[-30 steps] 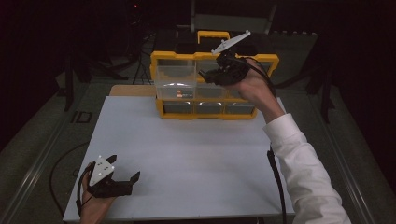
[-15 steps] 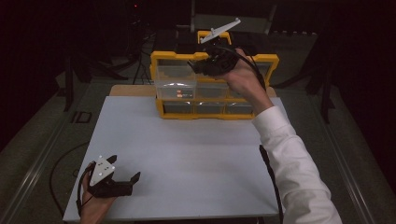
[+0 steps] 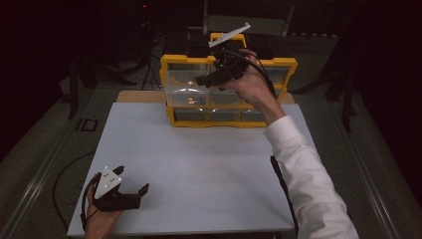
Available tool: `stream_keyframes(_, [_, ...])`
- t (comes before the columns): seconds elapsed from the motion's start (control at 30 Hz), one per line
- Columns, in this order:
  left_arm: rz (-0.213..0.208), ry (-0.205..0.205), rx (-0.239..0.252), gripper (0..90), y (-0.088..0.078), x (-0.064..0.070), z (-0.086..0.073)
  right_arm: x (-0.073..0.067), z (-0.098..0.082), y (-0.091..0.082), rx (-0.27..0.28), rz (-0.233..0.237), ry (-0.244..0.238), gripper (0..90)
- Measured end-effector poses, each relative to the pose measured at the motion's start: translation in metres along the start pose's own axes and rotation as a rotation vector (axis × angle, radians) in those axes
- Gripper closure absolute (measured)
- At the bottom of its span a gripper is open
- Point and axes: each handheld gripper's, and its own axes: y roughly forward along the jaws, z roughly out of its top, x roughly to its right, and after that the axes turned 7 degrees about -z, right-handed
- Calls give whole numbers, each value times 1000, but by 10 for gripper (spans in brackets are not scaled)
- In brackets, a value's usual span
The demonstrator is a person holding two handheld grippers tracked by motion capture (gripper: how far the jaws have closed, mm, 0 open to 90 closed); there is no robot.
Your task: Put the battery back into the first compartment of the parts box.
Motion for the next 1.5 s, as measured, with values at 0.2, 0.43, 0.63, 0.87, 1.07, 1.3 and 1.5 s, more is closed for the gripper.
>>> stream_keyframes(0.2, [-1, 3, -4, 0, 1, 1, 1, 12, -42, -15, 37, -25, 39, 100])
stream_keyframes(0.43, [0, 5, -1, 0, 4, 3, 1, 19, -127, -24, 43, -36, 75, 93])
stream_keyframes(0.63, [3, 5, 2, 0, 5, 2, 1, 12, -200, -34, 90, -29, 137, 91])
stream_keyframes(0.87, [5, -4, 28, 0, 7, 0, 3, -10, -271, -50, 179, -72, 148, 91])
stream_keyframes(1.07, [1, -27, 79, 0, 5, -3, 6, -26, -325, -62, 281, -98, 161, 91])
stream_keyframes(1.3, [9, -26, 99, 0, 6, -5, 6, -33, -364, -66, 354, -116, 193, 91])
stream_keyframes(1.5, [3, -21, 91, 0, 8, -4, 5, -31, -372, -67, 352, -124, 200, 91])
